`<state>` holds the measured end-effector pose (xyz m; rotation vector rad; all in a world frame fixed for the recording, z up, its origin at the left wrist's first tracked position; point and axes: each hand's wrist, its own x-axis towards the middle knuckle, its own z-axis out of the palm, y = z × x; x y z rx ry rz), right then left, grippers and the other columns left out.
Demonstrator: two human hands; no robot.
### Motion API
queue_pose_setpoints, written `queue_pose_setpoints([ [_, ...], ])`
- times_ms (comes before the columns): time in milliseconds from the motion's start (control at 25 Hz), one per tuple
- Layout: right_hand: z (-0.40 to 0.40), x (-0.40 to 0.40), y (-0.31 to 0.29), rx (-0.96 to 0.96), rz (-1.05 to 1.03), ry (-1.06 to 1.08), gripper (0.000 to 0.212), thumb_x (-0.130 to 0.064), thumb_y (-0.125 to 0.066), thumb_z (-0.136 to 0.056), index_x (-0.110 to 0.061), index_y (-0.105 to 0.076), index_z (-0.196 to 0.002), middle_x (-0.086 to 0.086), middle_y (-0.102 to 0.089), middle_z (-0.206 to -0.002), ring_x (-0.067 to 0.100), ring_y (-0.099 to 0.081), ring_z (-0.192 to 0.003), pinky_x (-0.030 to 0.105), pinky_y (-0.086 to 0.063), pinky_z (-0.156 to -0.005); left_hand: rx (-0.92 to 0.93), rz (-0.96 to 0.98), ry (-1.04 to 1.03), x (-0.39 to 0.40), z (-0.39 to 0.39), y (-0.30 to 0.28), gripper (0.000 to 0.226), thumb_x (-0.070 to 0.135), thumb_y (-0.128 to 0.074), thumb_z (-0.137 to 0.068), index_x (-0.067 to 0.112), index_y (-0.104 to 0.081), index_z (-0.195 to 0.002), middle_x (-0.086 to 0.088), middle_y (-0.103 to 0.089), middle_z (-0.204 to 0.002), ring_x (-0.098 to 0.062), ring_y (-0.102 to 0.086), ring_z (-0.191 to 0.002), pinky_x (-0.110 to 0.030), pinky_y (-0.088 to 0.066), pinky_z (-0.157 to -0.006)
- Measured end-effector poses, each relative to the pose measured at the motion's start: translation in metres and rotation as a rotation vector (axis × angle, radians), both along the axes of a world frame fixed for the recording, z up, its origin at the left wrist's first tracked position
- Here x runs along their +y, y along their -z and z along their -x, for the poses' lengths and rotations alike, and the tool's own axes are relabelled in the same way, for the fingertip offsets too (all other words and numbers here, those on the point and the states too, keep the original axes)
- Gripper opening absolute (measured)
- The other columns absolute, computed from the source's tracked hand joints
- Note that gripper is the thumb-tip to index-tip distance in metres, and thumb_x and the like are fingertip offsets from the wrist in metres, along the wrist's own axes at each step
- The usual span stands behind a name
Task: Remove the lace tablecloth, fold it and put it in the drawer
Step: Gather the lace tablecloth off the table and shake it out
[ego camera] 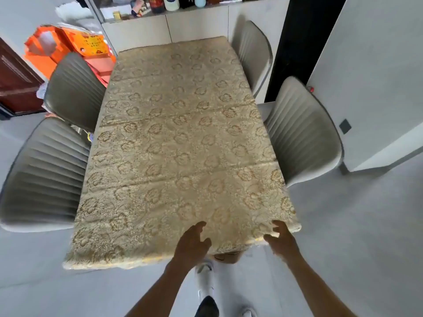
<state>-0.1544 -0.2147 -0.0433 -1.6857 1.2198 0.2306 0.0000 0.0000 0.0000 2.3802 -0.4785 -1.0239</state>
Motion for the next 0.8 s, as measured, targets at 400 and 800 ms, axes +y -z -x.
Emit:
queue_pose_setpoints([
  [400, -0.024, -0.048, 0.036, 0.319, -0.032, 0.21, 0.092, -0.041, -0.088, -0.069, -0.016, -0.038, -0.142, 0.011, -0.06, -0.119, 0.032, -0.063, -0.103, 0.043, -0.054, -0.087, -0.399, -0.437, 0.614, -0.032, -0.015, 0.076, 0.093, 0.04, -0.058, -0.091, 0.019, 0.006, -0.155, -0.02, 0.007, -0.162, -0.042, -0.006, -0.146, -0.053, -0.023, -0.114],
  [800, 0.032, -0.032, -0.014, 0.324, 0.281, -0.038, 0.015, -0.029, -0.06, -0.082, -0.015, -0.065, -0.085, -0.001, -0.064, -0.08, 0.021, -0.061, -0.08, 0.028, -0.043, -0.068, -0.35, -0.156, 0.432, -0.003, 0.031, 0.045, 0.014, 0.016, -0.052, -0.09, 0.024, -0.049, -0.101, 0.002, -0.06, -0.092, -0.024, -0.061, -0.095, -0.034, -0.043, -0.071],
])
